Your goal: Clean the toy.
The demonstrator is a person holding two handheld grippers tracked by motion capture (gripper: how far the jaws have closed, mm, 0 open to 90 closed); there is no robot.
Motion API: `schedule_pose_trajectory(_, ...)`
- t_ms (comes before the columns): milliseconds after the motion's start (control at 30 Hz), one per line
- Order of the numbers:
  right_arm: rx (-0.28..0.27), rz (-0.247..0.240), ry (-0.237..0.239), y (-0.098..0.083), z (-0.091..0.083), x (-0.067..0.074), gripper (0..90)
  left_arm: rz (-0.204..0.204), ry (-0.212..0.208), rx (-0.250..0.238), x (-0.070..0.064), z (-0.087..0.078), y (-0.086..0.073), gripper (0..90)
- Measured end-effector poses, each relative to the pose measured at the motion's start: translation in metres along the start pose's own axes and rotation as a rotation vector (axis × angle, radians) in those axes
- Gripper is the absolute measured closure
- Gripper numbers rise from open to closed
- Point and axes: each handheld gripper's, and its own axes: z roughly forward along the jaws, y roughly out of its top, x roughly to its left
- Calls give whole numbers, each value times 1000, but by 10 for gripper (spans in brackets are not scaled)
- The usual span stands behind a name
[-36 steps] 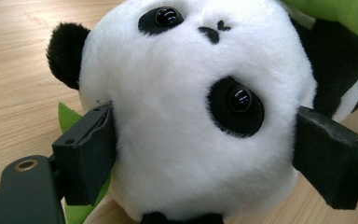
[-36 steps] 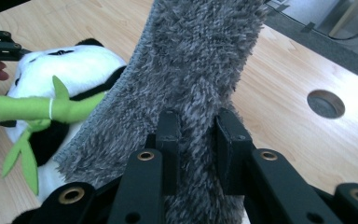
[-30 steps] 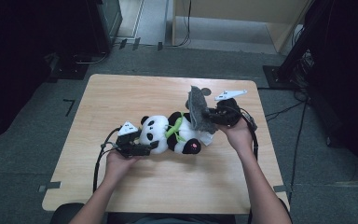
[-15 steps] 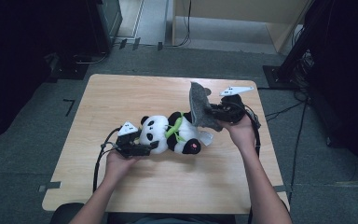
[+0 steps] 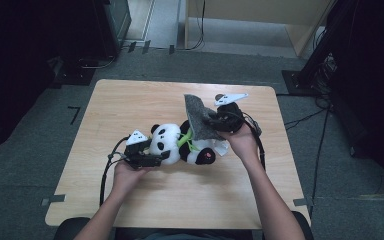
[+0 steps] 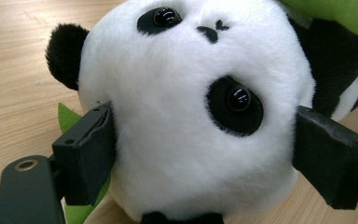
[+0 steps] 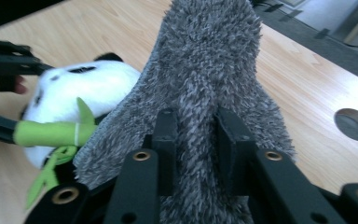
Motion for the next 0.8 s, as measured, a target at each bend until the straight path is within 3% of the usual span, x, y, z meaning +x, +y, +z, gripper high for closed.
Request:
schedule_pose_trajectory(100,-4,-18,-19,0,4,3,617,-2,0,0,0,0,0,137)
schedule_pose_trajectory(133,-9,-27,-29,0,7,5,538,1,1,0,0,0,0,137)
schedule_pose_trajectory(300,-17,-44,-61,-1,14,8,407,7,3,2,-1,0,0,137)
schedule_pose_trajectory(400,-14,-38,-72,-2,18,9,391,8,3,3,-1,0,0,137)
schedule_pose_trajectory(467,-13,-41,-87,-3,21,8,416,8,4,3,-1,0,0,138)
schedule_pose_trajectory(500,-5,-48,-101,-4,22,9,513,10,4,3,-1,0,0,138)
schedule_pose_trajectory(600,-21,-64,-101,-3,16,9,649,9,8,2,-1,0,0,138)
schedule_pose_trajectory(800,-29,-15,-79,-7,1,0,715,8,9,3,-1,0,-1,138)
